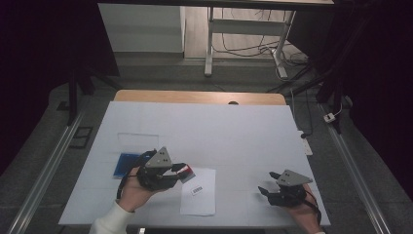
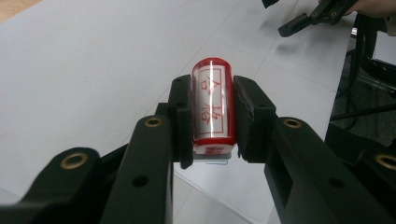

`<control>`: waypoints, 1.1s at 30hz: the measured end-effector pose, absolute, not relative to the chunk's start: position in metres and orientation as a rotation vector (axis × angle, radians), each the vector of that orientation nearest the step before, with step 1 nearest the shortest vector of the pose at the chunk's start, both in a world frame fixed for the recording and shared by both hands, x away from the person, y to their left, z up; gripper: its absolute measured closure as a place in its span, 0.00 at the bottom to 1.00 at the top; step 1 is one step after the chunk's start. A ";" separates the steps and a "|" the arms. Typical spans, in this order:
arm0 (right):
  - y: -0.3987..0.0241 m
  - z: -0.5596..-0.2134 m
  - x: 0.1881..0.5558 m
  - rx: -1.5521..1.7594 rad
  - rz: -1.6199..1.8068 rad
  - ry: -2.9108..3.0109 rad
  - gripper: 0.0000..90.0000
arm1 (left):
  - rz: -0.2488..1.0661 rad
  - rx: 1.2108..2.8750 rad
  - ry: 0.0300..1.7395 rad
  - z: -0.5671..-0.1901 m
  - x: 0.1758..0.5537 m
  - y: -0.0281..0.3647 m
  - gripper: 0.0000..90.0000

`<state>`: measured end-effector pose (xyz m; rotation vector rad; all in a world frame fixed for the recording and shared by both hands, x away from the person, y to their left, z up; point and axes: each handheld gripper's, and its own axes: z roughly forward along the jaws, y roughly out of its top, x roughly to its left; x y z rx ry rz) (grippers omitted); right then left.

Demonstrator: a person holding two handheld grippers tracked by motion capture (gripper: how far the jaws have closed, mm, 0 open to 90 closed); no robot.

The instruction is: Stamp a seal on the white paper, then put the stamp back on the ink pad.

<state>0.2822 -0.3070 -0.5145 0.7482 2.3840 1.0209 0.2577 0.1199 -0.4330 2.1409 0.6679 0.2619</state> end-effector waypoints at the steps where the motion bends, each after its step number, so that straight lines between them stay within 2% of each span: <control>1: -0.307 -0.514 0.282 0.748 1.016 2.388 0.35 | 0.262 2.139 0.673 -0.433 0.258 0.121 0.78; 19: -0.307 -0.515 0.282 0.752 1.019 2.386 0.35 | 0.275 2.102 0.770 -0.438 0.266 0.152 0.78; 33: -0.306 -0.515 0.282 0.745 1.014 2.389 0.35 | 0.335 2.099 0.882 -0.442 0.273 0.181 0.78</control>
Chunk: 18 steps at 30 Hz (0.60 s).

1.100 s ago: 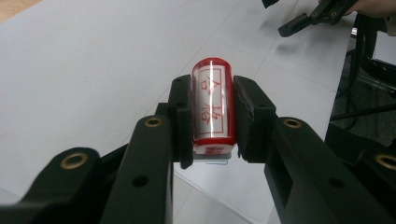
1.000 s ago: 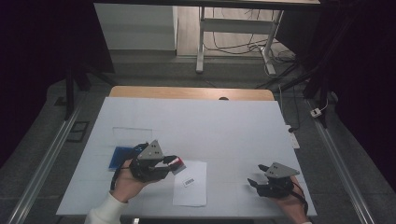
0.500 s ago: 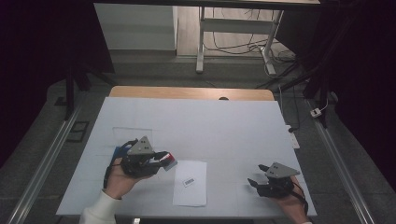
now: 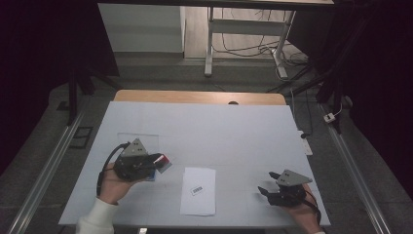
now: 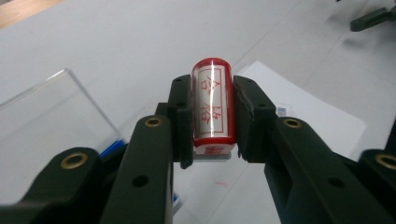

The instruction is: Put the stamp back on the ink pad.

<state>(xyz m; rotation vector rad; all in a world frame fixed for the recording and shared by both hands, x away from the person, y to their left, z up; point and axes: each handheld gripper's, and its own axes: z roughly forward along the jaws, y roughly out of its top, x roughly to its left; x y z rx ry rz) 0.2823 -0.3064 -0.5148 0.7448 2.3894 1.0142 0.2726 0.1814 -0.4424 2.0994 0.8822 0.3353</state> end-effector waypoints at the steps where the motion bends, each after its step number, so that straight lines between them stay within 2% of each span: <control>1: -0.306 -0.515 0.282 0.745 1.014 2.389 0.35 | 0.338 2.098 0.893 -0.443 0.273 0.184 0.78; 18: -0.306 -0.515 0.281 0.746 1.019 2.389 0.35 | 0.365 2.095 1.004 -0.453 0.281 0.209 0.78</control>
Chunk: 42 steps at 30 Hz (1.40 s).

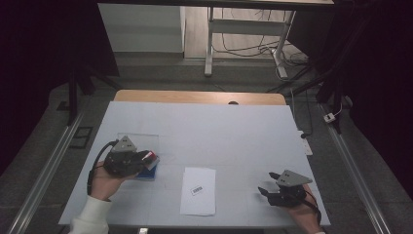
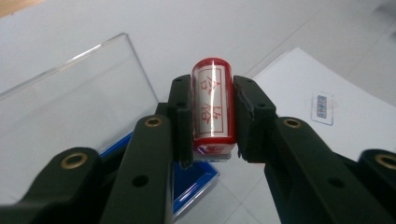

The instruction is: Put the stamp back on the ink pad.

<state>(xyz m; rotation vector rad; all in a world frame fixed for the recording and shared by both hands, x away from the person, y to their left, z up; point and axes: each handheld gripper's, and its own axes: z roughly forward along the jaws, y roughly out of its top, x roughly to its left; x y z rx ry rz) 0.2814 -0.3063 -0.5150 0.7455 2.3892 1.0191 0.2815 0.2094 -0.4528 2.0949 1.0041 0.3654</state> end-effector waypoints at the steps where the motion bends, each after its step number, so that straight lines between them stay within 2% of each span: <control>1: -0.306 -0.515 0.281 0.743 1.018 2.390 0.35 | 0.368 2.097 1.011 -0.454 0.282 0.211 0.77; 27: -0.307 -0.517 0.280 0.741 0.998 2.399 0.35 | 0.456 2.212 1.207 -0.490 0.299 0.230 0.77; 37: -0.308 -0.517 0.280 0.744 0.997 2.399 0.35 | 0.467 2.225 1.217 -0.494 0.300 0.230 0.76; 39: -0.307 -0.517 0.280 0.749 0.999 2.398 0.35 | 0.467 2.217 1.207 -0.493 0.299 0.229 0.72; 42: -0.306 -0.519 0.281 0.742 0.998 2.407 0.35 | 0.483 2.182 1.198 -0.491 0.297 0.229 0.57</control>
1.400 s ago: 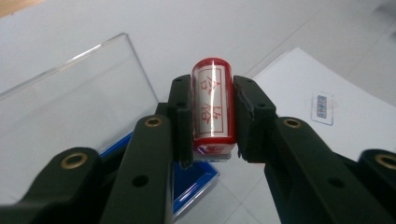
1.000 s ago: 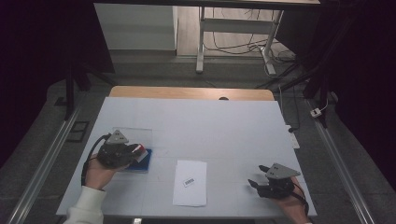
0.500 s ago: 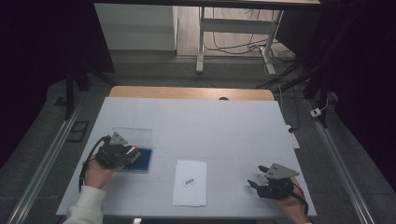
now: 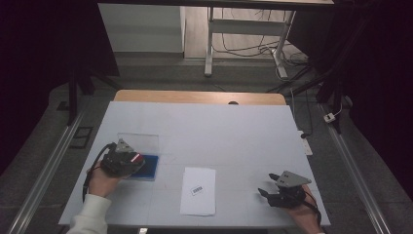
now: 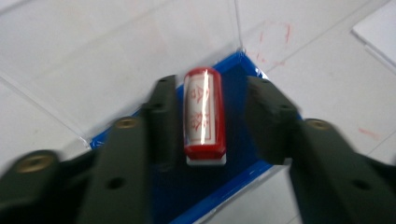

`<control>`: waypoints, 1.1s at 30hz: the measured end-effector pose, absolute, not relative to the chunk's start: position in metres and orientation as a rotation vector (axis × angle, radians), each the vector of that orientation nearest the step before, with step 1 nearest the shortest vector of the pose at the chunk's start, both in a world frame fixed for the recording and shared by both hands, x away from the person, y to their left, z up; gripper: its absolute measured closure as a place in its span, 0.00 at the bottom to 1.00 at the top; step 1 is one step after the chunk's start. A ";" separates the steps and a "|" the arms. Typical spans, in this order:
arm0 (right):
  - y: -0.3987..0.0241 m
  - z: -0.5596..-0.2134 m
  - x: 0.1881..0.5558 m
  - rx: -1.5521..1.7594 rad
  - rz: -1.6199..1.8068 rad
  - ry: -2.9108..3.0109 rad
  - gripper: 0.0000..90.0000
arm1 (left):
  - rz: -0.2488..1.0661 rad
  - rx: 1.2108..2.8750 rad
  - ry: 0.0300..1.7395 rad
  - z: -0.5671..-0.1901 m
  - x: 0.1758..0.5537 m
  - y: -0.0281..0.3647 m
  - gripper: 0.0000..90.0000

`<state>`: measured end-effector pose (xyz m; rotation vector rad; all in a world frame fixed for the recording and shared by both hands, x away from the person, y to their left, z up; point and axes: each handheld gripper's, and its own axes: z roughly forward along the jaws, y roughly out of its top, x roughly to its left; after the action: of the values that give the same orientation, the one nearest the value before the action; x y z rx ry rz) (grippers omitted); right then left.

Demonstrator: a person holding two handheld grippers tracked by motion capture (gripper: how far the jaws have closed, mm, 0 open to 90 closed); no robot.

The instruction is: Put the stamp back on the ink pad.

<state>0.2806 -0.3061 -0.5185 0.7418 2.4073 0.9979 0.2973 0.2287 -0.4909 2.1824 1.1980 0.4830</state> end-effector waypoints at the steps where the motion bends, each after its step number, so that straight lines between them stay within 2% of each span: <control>1: -0.306 -0.519 0.280 0.739 0.998 2.409 0.35 | 0.490 2.170 1.196 -0.490 0.297 0.229 0.51; 5: -0.307 -0.518 0.280 0.746 1.002 2.404 0.35 | 0.496 2.099 1.194 -0.485 0.291 0.230 0.36; 11: -0.307 -0.516 0.278 0.751 1.027 2.387 0.35 | 0.488 2.028 1.174 -0.481 0.274 0.229 0.26; 22: -0.310 -0.513 0.276 0.737 1.076 2.378 0.34 | 0.480 2.013 1.138 -0.496 0.231 0.234 0.25; 33: -0.315 -0.512 0.274 0.737 1.109 2.365 0.34 | 0.442 2.034 1.128 -0.508 0.217 0.231 0.25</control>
<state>0.2740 -0.3148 -0.5118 0.7367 2.3650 1.1086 0.2166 0.2315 -0.5078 2.0344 1.1278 0.4423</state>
